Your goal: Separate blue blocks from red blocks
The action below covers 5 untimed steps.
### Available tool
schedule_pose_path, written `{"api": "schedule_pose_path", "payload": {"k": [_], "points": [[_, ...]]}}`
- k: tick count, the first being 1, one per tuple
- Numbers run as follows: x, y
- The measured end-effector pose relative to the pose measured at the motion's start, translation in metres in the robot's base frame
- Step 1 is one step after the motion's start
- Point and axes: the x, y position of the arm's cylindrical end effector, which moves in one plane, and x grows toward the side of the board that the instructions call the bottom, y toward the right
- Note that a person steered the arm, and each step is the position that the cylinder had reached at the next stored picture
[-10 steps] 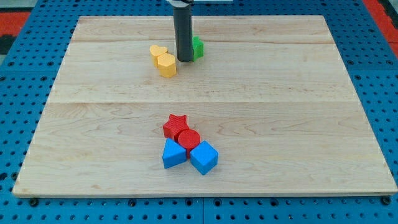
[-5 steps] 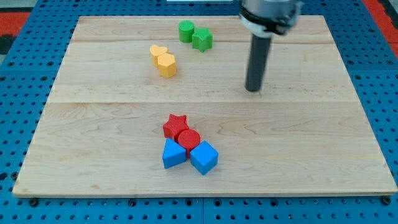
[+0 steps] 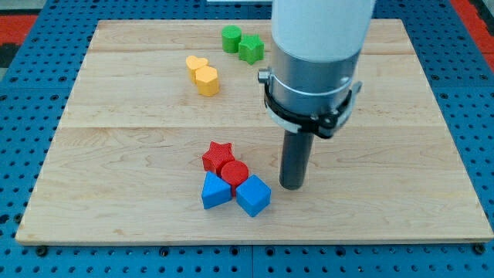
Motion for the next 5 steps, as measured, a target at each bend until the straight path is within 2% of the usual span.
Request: {"api": "schedule_pose_path", "payload": {"k": [1,2,3,5], "points": [[0.031,-0.014],[0.034,-0.057],[0.022,-0.099],[0.014,-0.132]]}}
